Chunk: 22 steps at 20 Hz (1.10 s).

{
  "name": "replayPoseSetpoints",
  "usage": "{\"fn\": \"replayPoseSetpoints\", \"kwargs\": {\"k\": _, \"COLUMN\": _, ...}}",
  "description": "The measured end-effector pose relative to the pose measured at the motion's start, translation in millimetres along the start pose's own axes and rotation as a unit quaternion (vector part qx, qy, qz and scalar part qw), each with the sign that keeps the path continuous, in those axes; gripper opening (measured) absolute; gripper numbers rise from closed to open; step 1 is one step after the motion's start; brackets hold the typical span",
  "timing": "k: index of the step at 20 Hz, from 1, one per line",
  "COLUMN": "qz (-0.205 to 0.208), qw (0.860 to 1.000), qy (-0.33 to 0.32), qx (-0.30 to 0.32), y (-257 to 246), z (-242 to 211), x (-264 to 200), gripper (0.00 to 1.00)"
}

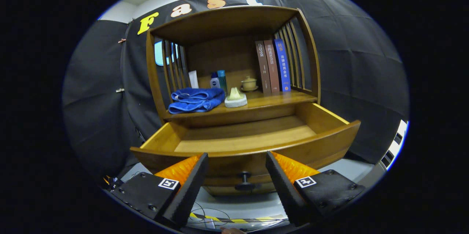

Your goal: Pull open the drawer, take out the items inside it, and place them on the countertop above the cabinet.

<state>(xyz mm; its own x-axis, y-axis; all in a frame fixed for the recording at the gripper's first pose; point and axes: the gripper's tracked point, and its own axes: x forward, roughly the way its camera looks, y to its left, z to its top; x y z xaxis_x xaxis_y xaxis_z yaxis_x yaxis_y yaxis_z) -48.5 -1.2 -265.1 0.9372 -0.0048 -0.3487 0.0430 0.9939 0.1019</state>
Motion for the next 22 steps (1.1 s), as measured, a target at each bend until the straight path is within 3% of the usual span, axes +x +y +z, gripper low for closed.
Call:
{"fn": "replayPoseSetpoints", "kwargs": {"k": 9, "qz": -0.014, "qw": 0.999, "qy": 0.032, "qx": 0.008, "y": -10.0, "z": -30.9, "x": 31.2, "gripper": 0.99}}
{"fn": "replayPoseSetpoints", "kwargs": {"k": 14, "qz": -0.019, "qw": 0.999, "qy": 0.031, "qx": 0.003, "y": -8.3, "z": -25.0, "x": 42.8, "gripper": 0.99}}
{"fn": "replayPoseSetpoints", "kwargs": {"k": 22, "qz": -0.018, "qw": 0.999, "qy": 0.039, "qx": -0.008, "y": -7.7, "z": -1.8, "x": 112.5, "gripper": 0.99}}
